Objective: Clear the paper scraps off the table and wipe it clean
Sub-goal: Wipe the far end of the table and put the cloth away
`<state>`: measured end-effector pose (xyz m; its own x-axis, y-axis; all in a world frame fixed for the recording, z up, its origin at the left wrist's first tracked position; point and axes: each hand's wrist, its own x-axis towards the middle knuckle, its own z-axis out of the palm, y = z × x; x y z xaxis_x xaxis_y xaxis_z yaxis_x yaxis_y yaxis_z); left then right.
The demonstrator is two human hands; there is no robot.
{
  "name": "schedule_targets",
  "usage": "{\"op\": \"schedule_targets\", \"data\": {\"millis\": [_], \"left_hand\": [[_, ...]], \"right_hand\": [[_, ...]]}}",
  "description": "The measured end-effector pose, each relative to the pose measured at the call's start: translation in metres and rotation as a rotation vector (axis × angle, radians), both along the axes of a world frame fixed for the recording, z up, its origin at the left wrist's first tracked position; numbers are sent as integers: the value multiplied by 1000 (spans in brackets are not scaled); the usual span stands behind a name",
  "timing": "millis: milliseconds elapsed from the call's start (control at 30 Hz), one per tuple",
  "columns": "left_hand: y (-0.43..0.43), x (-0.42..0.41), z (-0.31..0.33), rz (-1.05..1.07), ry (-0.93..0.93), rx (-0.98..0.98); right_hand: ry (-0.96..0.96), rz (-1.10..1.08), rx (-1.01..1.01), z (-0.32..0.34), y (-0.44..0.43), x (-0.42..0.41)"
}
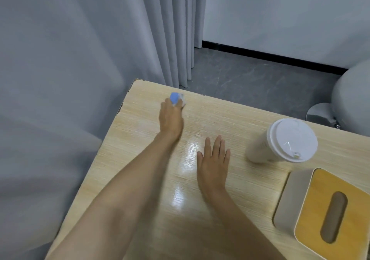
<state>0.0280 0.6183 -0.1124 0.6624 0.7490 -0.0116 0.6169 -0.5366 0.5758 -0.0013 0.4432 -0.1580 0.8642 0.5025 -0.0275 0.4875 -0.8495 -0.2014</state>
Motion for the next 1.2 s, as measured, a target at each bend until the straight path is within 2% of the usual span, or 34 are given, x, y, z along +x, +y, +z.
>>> {"op": "schedule_targets", "data": {"millis": [67, 100, 133, 167, 233, 300, 367, 400, 433, 500, 533, 600, 633, 667, 767, 800, 867, 900, 933, 1000, 1033, 1067, 1100, 1133, 1200], "left_hand": [[-43, -9, 2, -452, 67, -26], [-46, -17, 1, -629, 91, 57], [-35, -24, 3, -745, 112, 139], [-16, -29, 2, -776, 118, 196], [25, -40, -4, -637, 150, 246], [48, -46, -8, -276, 174, 249], [14, -37, 4, 27, 140, 185], [-13, -33, 10, 38, 151, 182], [-40, -30, 8, -40, 100, 140], [-88, -36, 6, -446, 84, 119], [-98, -47, 1, -687, 94, 179], [-83, -63, 1, -935, 51, 412], [-67, -70, 9, -886, 69, 309], [-48, -77, 15, -744, 47, 208], [7, -101, 4, -43, 85, 150], [9, -108, 0, 107, 123, 156], [-25, -110, -7, 138, 126, 155], [-51, -115, -1, 49, 96, 144], [-75, -120, -3, -154, 46, 175], [-97, -143, -6, -708, 28, 345], [-83, -155, -10, -903, 45, 428], [-59, -166, -18, -954, 53, 482], [-35, -175, -20, -864, 95, 509], [-8, -186, -19, -647, 141, 476], [26, -204, -13, -23, 141, 298]], "right_hand": [[6, -5, 26, 1, -10, -1], [9, -25, 34, 3, -16, -3], [3, -48, 32, 5, -22, -6], [-9, -56, 17, 7, -29, -9], [-18, -22, -20, 10, -41, -19], [27, -6, -46, 13, -54, -33], [71, -21, -70, 14, -65, -47], [90, -29, -81, 14, -69, -54], [103, -30, -92, 15, -71, -62], [115, -40, -117, 14, -74, -73], [118, -56, -123, 14, -74, -76], [133, -76, -127, 16, -78, -79], [148, -70, -131, 17, -80, -80], [158, -60, -131, 18, -83, -79], [158, -59, -113, 21, -85, -76], [155, -61, -111, 21, -86, -77], [169, -54, -112, 21, -88, -78], [178, -48, -114, 21, -89, -78], [181, -43, -121, 22, -90, -77], [203, -42, -141, 23, -88, -75], [221, -48, -144, 23, -87, -74], [229, -54, -143, 24, -86, -75], [227, -53, -140, 25, -85, -75], [228, -51, -139, 25, -85, -76], [239, -52, -143, 27, -85, -78]]}}
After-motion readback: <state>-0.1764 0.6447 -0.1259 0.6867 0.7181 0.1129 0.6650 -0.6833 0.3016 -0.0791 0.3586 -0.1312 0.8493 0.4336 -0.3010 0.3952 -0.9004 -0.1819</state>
